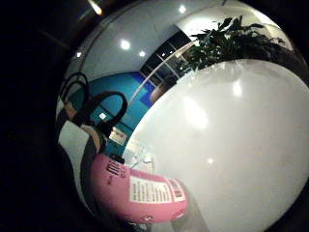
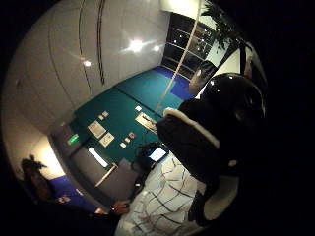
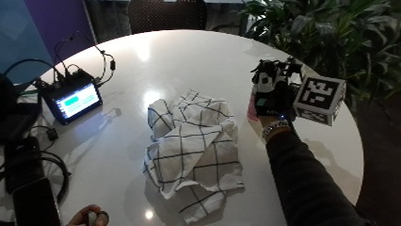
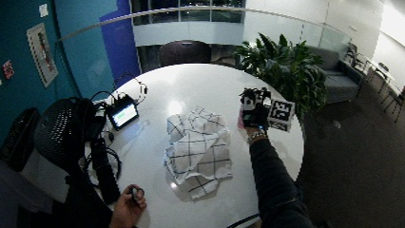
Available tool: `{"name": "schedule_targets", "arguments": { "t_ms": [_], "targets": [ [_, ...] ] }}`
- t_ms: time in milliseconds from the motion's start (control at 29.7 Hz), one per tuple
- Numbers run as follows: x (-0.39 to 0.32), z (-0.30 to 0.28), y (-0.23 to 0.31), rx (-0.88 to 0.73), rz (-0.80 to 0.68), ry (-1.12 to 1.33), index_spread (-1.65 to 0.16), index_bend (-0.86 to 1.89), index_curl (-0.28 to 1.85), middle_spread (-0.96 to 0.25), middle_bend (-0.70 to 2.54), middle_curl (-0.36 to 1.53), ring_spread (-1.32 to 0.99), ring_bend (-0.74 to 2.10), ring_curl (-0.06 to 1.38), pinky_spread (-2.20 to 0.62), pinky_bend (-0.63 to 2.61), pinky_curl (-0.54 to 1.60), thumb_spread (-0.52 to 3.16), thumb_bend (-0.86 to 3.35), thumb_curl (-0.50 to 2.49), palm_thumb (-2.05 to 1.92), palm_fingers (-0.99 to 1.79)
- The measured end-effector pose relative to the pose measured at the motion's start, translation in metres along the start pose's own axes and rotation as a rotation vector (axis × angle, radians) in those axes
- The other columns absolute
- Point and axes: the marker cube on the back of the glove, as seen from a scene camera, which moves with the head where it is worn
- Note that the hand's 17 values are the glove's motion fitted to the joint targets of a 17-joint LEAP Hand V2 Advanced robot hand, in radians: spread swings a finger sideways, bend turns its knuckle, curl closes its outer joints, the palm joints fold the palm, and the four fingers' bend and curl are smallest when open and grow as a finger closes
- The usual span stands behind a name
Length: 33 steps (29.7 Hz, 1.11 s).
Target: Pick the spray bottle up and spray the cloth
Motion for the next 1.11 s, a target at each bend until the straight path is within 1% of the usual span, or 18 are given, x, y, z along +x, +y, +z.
{"name": "schedule_targets", "arguments": {
  "t_ms": [303,505,640,775,943,1044,1111],
  "targets": [
    [-0.004,0.003,-0.008,0.016,-0.055,0.002,-0.25,0.25,0.50,-0.19,0.62,0.55,-0.15,0.65,0.46,-0.29,0.44,0.39,1.29,-0.01,0.20,0.45,1.48],
    [-0.001,0.002,-0.003,-0.038,-0.079,0.002,-0.25,0.27,0.52,-0.18,0.66,0.56,-0.15,0.68,0.47,-0.30,0.47,0.40,1.33,0.00,0.19,0.46,1.45],
    [-0.019,-0.006,-0.016,-0.081,-0.119,0.014,-0.25,0.30,0.54,-0.19,0.67,0.56,-0.15,0.69,0.47,-0.31,0.47,0.40,1.34,0.00,0.19,0.48,1.45],
    [-0.051,-0.013,-0.041,-0.194,-0.194,0.046,-0.25,0.33,0.55,-0.19,0.70,0.57,-0.15,0.69,0.47,-0.31,0.46,0.40,1.35,-0.01,0.19,0.48,1.45],
    [-0.078,-0.025,-0.062,-0.309,-0.311,0.143,-0.25,0.35,0.56,-0.19,0.71,0.57,-0.15,0.69,0.46,-0.31,0.45,0.40,1.35,-0.01,0.19,0.47,1.44],
    [-0.108,-0.025,-0.075,-0.478,-0.372,0.240,-0.25,0.37,0.57,-0.19,0.71,0.57,-0.15,0.69,0.46,-0.31,0.45,0.40,1.35,-0.01,0.18,0.47,1.44],
    [-0.123,-0.025,-0.082,-0.563,-0.411,0.278,-0.25,0.37,0.57,-0.19,0.71,0.57,-0.15,0.70,0.46,-0.31,0.45,0.40,1.35,-0.01,0.18,0.47,1.44]
  ]
}}
